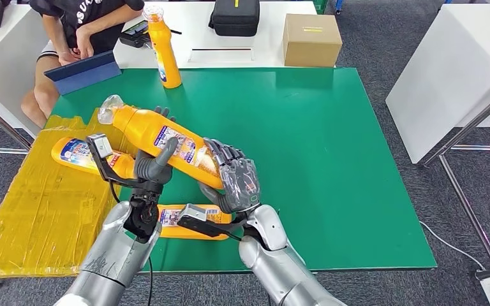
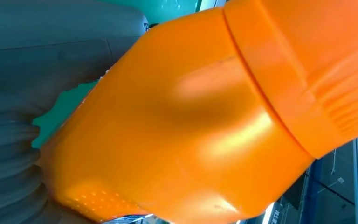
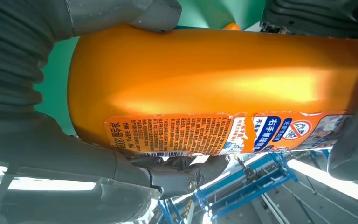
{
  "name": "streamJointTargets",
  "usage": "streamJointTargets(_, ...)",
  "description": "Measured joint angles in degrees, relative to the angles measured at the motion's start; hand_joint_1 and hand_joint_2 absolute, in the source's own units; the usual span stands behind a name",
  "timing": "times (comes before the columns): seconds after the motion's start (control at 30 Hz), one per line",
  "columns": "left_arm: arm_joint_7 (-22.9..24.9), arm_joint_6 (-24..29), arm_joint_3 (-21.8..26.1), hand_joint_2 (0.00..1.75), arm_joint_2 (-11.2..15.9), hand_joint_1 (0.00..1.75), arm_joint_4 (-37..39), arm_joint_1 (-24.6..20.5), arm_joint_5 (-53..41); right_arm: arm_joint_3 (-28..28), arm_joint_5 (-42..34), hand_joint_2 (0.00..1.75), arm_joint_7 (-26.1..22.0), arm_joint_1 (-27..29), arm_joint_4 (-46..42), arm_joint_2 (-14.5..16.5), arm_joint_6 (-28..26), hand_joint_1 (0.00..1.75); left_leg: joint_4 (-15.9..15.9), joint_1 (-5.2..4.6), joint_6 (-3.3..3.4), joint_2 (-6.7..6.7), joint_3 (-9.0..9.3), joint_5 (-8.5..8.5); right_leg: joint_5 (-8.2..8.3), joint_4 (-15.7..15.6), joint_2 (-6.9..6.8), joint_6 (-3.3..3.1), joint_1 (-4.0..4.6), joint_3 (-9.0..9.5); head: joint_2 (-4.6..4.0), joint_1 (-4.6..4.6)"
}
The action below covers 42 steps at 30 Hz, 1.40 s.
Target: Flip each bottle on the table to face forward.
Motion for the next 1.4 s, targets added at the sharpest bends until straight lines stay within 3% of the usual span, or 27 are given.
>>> streamJointTargets(0.1, -0.4, -0.2, 0.4, 1.75, 0.0, 0.00, 0.0, 0.1, 1.0, 1.5, -0.2, 1.75, 0.9, -0.5, 1.1, 0.0, 0.0, 1.75, 0.0, 0.00, 0.00, 0.01, 0.01, 0.00, 0.00, 0.0, 0.00, 0.00, 0.00, 0.00, 0.00, 0.00)
streamJointTargets(0.13, -0.5, -0.2, 0.6, 1.75, 0.0, 0.14, 0.0, 0.2, 1.3, 1.9, -0.3, 1.75, 1.1, -0.7, 1.4, 0.0, 0.0, 1.75, 0.0, 0.00, 0.00, 0.01, 0.01, 0.00, 0.00, 0.0, 0.00, 0.00, 0.00, 0.00, 0.00, 0.00)
streamJointTargets(0.23, -0.7, -0.4, 1.0, 1.75, 0.0, 1.39, 0.0, 0.5, 1.7, 2.6, -0.5, 1.75, 1.5, -1.0, 2.1, 0.0, 0.0, 1.75, 0.0, 0.00, 0.00, 0.01, 0.01, 0.00, 0.00, 0.0, 0.01, 0.00, 0.00, 0.00, 0.00, 0.00)
streamJointTargets(0.27, -0.7, -0.4, 1.1, 1.75, 0.0, 1.68, 0.0, 0.6, 1.8, 2.8, -0.6, 1.75, 1.5, -1.0, 2.3, 0.0, 0.0, 1.75, 0.0, 0.00, 0.00, 0.01, 0.01, 0.00, 0.00, 0.0, 0.01, 0.00, 0.00, 0.00, 0.00, 0.00)
streamJointTargets(0.3, -0.7, -0.5, 1.2, 1.75, 0.0, 1.73, 0.0, 0.7, 2.0, 2.9, -0.8, 1.75, 1.5, -1.2, 2.5, 0.0, 0.0, 1.75, 0.0, 0.00, 0.00, 0.01, 0.01, 0.00, 0.00, 0.0, 0.00, 0.00, 0.00, 0.00, 0.00, 0.00)
streamJointTargets(1.3, 0.6, -1.0, 2.2, 1.75, 0.0, 1.75, -5.0, 3.6, 4.3, 2.0, -1.0, 1.75, 0.4, -1.6, 4.1, 0.4, 0.0, 1.73, 0.0, 0.00, 0.00, 0.01, 0.02, 0.00, 0.00, 0.0, 0.01, 0.00, 0.00, -0.02, 0.00, 0.00)
streamJointTargets(1.4, 0.6, -1.0, 2.2, 1.75, 0.0, 1.75, -5.1, 3.6, 4.5, 1.8, -1.1, 1.75, 0.2, -1.6, 4.1, 0.5, 0.0, 0.49, 0.0, 0.00, 0.00, 0.01, 0.02, 0.00, 0.00, 0.0, 0.01, 0.00, 0.00, -0.02, 0.00, 0.00)
